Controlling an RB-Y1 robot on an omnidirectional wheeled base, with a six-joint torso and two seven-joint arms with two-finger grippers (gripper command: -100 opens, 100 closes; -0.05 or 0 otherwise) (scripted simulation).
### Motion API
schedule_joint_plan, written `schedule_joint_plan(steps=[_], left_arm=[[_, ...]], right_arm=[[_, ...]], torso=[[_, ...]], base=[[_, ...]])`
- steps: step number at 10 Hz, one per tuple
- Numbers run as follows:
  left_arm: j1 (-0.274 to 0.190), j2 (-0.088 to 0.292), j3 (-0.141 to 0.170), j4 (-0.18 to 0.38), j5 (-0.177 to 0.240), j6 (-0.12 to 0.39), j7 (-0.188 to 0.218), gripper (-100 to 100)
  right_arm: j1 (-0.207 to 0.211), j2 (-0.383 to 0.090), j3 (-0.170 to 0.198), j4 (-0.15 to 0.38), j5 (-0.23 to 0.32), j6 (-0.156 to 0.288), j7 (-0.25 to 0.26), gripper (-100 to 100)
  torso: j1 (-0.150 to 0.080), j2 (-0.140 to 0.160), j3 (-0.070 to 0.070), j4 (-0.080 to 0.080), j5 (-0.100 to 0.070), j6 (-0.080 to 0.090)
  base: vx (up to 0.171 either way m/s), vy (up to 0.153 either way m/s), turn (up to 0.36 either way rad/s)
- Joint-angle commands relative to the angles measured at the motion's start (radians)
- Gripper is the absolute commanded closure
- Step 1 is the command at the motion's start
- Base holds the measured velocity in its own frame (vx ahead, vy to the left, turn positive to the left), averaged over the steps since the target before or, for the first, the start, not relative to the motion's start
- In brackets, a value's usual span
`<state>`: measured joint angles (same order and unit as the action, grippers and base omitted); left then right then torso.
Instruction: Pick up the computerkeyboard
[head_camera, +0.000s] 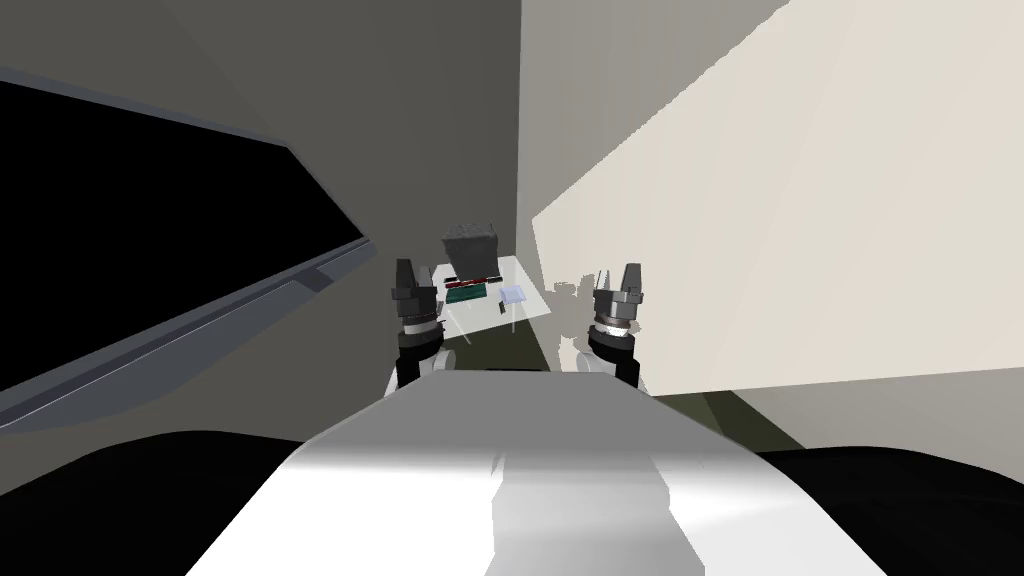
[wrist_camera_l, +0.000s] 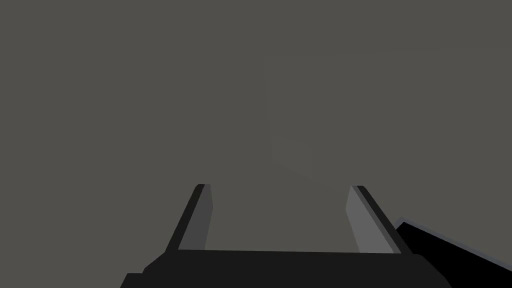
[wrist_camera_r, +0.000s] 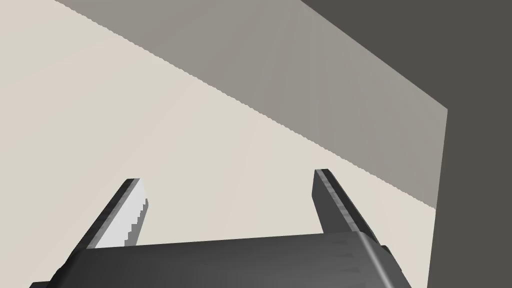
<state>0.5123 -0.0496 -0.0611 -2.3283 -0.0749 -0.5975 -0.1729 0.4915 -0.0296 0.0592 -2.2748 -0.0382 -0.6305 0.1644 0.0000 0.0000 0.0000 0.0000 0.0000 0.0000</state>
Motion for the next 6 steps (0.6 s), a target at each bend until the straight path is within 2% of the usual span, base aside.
schedule_joint_plan(steps=[1,4,6], left_arm=[[-0.008,0.044,0.0,0.014,0.006,0.009,-0.006,-100],[-0.043,0.135,-0.001,0.071,0.032,0.046,-0.032,-100],[-0.078,0.183,0.0,0.13,0.059,0.084,-0.059,-100]], right_arm=[[0.0,0.0,0.0,0.0,0.0,0.0,0.0,0],[0.0,0.0,0.0,0.0,0.0,0.0,0.0,0],[0.0,0.0,0.0,0.0,0.0,0.0,0.0,0]], torso=[[0.0,0.0,0.0,0.0,0.0,0.0],[0.003,0.001,0.001,0.0,0.001,0.0],[0.005,0.002,0.001,0.0,0.001,0.0]], base=[[-0.008,0.013,-0.043],[-0.022,0.045,-0.103],[-0.039,0.08,-0.135]])
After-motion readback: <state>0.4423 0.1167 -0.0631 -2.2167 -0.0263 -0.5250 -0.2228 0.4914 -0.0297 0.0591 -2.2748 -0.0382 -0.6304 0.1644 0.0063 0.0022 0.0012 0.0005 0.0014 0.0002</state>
